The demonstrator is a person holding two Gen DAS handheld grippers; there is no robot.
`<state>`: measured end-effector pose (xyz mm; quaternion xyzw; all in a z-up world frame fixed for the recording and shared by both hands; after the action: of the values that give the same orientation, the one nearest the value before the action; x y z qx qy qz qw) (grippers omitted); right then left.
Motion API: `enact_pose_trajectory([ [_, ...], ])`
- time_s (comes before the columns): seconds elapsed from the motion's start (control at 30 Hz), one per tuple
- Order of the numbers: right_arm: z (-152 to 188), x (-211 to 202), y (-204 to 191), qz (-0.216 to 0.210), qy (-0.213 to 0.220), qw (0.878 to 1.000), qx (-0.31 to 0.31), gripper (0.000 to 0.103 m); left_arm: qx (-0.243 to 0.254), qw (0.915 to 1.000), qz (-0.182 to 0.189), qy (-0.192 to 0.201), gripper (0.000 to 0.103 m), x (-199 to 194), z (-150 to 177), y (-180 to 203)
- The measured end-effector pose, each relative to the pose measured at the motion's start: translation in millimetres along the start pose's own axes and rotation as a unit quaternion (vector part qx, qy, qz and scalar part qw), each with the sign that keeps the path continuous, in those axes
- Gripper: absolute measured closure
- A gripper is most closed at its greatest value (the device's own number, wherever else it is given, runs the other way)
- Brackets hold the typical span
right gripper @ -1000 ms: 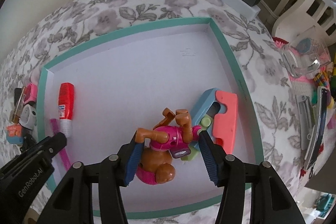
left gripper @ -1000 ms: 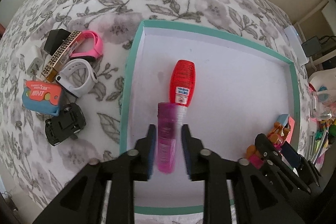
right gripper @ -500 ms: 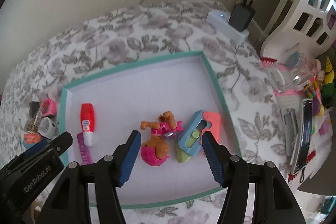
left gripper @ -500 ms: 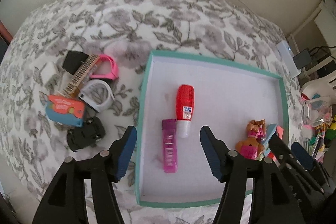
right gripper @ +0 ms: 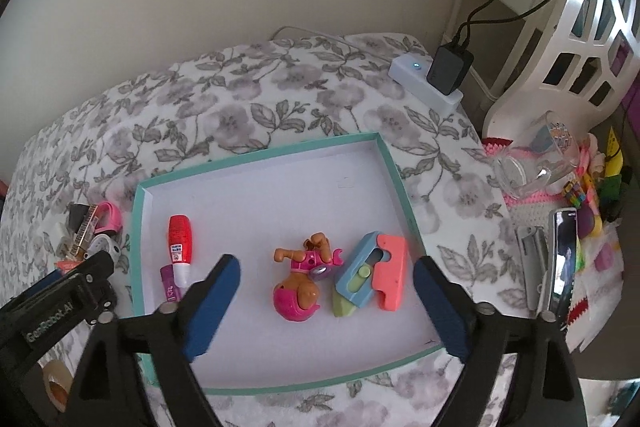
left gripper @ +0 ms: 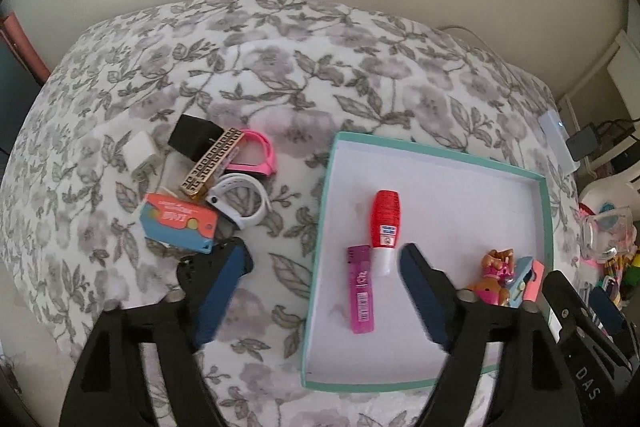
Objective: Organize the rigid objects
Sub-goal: 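Lower the lighter and toy figure into the tray and open both grippers, then move both tools back over the item pile beside the tray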
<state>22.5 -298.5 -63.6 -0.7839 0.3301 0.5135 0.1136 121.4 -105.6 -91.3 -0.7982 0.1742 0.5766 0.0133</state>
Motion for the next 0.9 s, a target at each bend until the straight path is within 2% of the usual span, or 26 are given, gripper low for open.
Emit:
enact_pose_trajectory([
  [0.07, 0.3, 0.8, -0.5, 0.001, 0.000, 1.000, -0.002, 0.010, -0.004, 1.0000, -0.006, 0.003, 0.007, -0.3, -1.0, -4.2],
  [0.2, 0.3, 1.3, -0.6, -0.001, 0.002, 1.000, -0.002, 0.001, -0.012, 0.9997, -0.016, 0.011, 0.007, -0.6, -2.4, -11.3],
  [0.27, 0.7, 1.8, -0.7, -0.003, 0.001, 1.000, -0.002, 0.000, -0.014, 0.9994, -0.024, 0.020, 0.006, -1.8, -3.7, -14.5],
  [0.37, 1.7, 3.8, -1.1, -0.002, -0.002, 1.000, -0.002, 0.000, -0.021, 0.9988, -0.034, 0.028, 0.000, -3.6, -5.3, -20.8],
  [0.6, 4.0, 7.1, -3.3, -0.004, -0.007, 1.000, 0.000, 0.000, -0.051, 0.9973, -0.036, 0.040, 0.000, -11.5, -11.0, -44.6],
  [0.9, 7.4, 5.8, -39.1, -0.026, -0.001, 0.999, -0.023, 0.000, -0.084, 0.9931, -0.061, 0.056, 0.000, -31.5, -20.0, -98.8],
])
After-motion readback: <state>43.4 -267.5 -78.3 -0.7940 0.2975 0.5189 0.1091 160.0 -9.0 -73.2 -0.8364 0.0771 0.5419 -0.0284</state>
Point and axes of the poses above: each gripper's, at about its wrist camera, not at the fingertips, and x roughly the way its jaws point, y to its right, z to its underside, the point moved 9 cm from there along x, roughly the way its jaws point, and after that the axes turned 8 degrees about z, right-handed, at the moved point
